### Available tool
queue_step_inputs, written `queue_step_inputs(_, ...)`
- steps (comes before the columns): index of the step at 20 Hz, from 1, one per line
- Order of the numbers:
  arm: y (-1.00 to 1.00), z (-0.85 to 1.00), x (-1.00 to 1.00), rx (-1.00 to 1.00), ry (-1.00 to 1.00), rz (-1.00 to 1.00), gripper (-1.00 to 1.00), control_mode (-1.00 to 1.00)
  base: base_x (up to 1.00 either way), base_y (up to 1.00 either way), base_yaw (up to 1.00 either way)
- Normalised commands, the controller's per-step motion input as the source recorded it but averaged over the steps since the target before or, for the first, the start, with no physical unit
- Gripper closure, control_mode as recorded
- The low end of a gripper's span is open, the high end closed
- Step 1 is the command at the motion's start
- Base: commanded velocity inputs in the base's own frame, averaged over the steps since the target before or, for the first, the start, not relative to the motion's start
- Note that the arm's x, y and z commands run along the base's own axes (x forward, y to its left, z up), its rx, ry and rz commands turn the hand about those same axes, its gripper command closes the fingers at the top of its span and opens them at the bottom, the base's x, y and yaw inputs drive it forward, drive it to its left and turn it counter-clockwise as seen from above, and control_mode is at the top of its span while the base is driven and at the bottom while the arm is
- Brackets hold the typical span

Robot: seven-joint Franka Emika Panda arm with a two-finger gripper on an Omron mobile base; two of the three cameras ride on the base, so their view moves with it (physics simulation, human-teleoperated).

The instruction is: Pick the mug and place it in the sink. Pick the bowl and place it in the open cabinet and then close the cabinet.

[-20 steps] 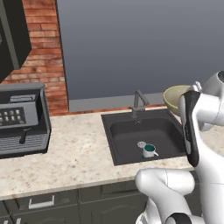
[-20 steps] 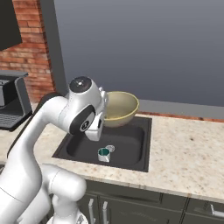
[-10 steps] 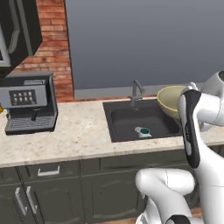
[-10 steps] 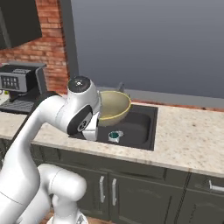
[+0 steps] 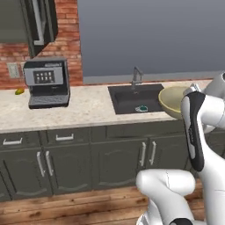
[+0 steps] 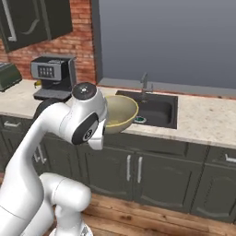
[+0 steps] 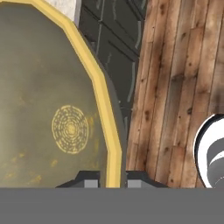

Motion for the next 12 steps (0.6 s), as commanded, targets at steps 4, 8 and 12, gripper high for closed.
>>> queue_step_inputs(4, 0.00, 0.00, 0.00, 0.00, 0.00, 0.00, 1.00, 1.00, 0.00, 1.00, -0.01)
queue_step_inputs(8, 0.00, 0.00, 0.00, 0.00, 0.00, 0.00, 1.00, 1.00, 0.00, 1.00, -0.02)
queue_step_inputs(12, 0.00, 0.00, 0.00, 0.00, 0.00, 0.00, 1.00, 1.00, 0.00, 1.00, -0.16)
